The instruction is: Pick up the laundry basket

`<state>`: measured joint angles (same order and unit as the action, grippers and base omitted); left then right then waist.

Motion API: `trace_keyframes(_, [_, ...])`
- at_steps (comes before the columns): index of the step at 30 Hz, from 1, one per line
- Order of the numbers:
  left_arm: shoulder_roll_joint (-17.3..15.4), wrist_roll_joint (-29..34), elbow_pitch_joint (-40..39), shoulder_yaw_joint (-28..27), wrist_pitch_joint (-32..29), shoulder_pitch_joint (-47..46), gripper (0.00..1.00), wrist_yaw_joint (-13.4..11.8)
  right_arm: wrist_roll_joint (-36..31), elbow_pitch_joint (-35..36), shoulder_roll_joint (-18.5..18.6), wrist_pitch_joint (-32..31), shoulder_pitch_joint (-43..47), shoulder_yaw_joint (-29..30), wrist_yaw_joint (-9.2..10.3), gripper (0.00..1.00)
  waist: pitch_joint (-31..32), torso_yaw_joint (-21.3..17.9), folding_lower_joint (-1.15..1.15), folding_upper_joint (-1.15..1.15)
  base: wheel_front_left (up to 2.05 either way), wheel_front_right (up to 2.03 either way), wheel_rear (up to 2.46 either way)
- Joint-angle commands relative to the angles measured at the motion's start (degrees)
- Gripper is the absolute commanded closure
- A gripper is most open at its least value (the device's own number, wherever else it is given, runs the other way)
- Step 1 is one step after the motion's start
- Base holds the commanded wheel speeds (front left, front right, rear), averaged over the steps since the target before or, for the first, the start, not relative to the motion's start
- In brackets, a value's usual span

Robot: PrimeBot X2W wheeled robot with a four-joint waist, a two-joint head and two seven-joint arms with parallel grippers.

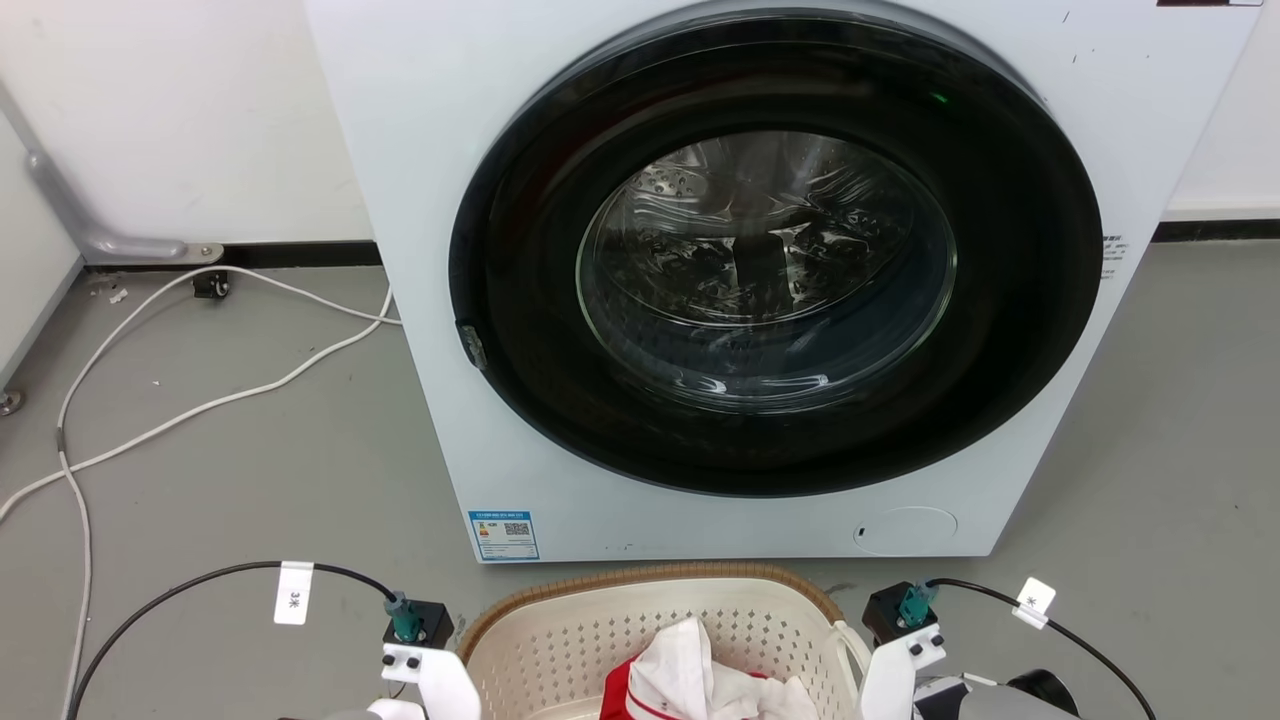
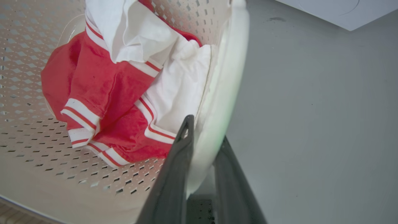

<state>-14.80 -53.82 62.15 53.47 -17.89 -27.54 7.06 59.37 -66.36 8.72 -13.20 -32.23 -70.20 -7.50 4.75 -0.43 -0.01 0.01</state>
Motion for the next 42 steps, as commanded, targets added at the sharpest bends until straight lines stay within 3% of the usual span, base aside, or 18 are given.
trace_keyframes(1, [-0.4, -0.2, -0.4, 0.5, -0.2, 0.4, 1.0, 0.7, 0.1, 0.1, 0.9, 0.1, 0.2, -0.3, 0.01, 1.0, 0.0, 0.0, 0.01, -0.01, 0.0, 0.0, 0.0])
trace_keyframes(42, [-1.3, -10.4, 1.2, 10.9, 2.4, -2.6, 1.0, 0.7, 3.4, -0.1, 1.2, -0.2, 0.0, -3.0, 0.01, 1.0, -0.9, 0.5, 0.01, -0.01, 0.0, 0.0, 0.0])
